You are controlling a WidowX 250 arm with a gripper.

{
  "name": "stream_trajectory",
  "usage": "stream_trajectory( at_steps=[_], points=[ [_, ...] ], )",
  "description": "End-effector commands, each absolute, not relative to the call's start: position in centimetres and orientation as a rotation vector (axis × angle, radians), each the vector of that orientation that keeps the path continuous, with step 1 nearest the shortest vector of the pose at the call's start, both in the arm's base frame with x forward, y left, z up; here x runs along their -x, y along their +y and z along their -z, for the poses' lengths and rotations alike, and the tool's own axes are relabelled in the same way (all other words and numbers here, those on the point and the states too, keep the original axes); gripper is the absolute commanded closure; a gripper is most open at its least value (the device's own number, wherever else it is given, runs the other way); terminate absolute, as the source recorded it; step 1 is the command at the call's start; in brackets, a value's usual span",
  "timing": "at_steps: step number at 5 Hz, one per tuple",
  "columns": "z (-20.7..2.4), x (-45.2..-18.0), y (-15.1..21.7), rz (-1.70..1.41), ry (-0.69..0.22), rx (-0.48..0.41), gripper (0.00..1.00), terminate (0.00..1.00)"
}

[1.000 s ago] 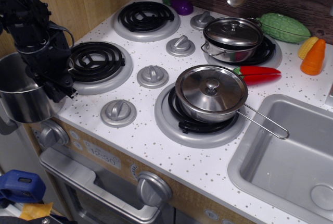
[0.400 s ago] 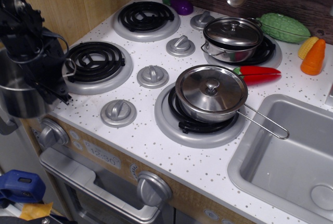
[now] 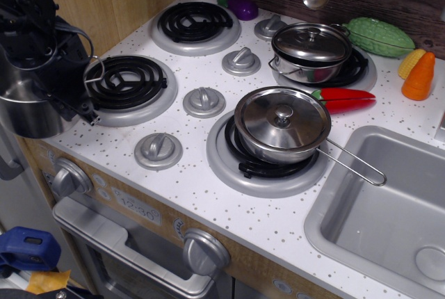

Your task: Put pot on stove which is near stove

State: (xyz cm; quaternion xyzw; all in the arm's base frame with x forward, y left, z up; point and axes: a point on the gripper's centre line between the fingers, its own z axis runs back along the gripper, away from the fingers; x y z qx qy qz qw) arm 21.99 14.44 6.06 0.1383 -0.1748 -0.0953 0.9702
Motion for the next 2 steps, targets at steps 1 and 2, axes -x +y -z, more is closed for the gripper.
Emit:
stream_trajectory(
  at_steps=[1,2],
  points=[
    [-7.1,-23.5,14.1,0.247,-0.430,-0.304,1.00,0.00],
    [-7.1,-24.7,13.9,0.284,-0.466,-0.300,1.00,0.00]
  ],
)
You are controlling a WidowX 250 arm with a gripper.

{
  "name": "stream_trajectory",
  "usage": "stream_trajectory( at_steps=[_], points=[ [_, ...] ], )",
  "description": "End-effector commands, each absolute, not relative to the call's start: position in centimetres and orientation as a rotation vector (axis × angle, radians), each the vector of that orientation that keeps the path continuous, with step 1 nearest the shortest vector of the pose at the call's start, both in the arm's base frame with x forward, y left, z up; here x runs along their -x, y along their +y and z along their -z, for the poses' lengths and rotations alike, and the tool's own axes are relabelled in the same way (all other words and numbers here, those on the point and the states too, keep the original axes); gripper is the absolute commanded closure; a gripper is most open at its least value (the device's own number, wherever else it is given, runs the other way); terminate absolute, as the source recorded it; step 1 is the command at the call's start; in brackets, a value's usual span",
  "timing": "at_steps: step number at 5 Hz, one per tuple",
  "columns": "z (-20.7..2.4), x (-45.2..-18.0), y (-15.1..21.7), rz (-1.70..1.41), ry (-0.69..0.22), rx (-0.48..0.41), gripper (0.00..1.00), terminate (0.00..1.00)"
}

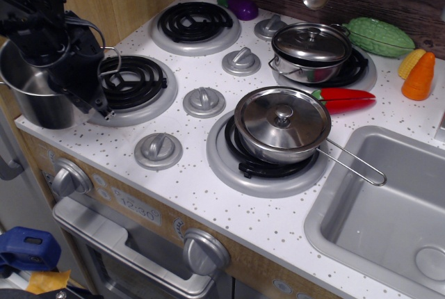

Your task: Put pot on stove which is near stove

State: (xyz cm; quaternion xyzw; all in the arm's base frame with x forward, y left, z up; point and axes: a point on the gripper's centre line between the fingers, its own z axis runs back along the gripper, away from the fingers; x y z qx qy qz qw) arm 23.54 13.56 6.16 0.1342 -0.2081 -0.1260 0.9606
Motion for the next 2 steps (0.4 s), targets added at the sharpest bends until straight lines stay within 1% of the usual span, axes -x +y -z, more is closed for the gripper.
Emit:
stream_trajectory(
  at_steps=[1,2],
  points=[
    [-7.1,-25.9,13.8,0.318,-0.504,-0.319,1.00,0.00],
    [-7.0,-27.4,13.6,0.341,-0.543,-0.302,1.00,0.00]
  ],
)
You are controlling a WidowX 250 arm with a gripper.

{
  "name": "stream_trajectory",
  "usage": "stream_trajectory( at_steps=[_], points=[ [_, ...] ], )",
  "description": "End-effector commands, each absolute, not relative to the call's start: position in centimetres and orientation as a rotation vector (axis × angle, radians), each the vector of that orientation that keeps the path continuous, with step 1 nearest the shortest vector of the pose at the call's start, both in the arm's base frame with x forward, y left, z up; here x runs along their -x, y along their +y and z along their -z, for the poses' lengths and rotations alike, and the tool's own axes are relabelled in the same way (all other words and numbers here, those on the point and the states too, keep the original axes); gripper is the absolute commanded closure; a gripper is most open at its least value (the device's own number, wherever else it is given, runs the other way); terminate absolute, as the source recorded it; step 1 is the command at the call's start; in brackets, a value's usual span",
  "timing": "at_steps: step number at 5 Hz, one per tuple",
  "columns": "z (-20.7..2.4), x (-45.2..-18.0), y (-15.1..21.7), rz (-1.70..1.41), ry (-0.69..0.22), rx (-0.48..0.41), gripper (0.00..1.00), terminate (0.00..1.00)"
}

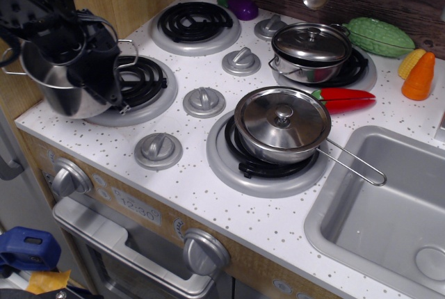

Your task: Put pot on stove which is near stove

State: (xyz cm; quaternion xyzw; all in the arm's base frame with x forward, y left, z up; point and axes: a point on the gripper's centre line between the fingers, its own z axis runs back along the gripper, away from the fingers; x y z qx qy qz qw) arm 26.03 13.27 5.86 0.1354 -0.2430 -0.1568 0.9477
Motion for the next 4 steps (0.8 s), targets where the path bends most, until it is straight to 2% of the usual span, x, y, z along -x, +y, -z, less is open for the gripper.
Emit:
stream_trajectory(
  at_steps=[1,2,3,4],
  points=[
    [-7.3,-28.4,13.5,0.372,-0.575,-0.285,1.00,0.00],
    [-7.4,-29.3,13.2,0.406,-0.604,-0.306,1.00,0.00],
    [-7.2,-29.9,13.2,0.425,-0.623,-0.281,1.00,0.00],
    [-7.0,-30.3,12.9,0.429,-0.628,-0.263,0.00,1.00]
  ],
)
